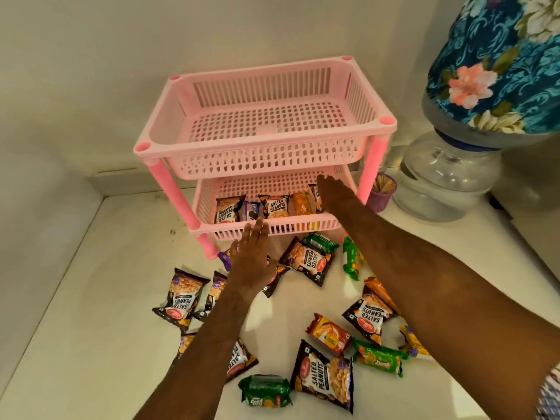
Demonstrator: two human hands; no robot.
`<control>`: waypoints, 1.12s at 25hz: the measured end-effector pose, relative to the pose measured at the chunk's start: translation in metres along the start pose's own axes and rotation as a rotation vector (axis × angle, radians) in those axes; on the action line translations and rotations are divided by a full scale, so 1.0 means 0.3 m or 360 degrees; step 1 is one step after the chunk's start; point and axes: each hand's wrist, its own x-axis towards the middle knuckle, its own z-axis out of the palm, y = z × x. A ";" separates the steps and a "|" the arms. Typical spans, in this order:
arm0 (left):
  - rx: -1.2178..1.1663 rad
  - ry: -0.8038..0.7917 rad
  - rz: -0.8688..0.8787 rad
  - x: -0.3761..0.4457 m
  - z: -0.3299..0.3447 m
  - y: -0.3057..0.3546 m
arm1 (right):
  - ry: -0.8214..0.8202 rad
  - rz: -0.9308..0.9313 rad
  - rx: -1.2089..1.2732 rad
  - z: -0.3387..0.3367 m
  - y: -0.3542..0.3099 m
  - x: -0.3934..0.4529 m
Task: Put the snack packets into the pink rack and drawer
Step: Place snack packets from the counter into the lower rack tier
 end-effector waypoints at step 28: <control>-0.1904 -0.0535 -0.1266 -0.056 0.182 0.245 | 0.0140 -0.0054 0.0422 0.351 0.042 -0.318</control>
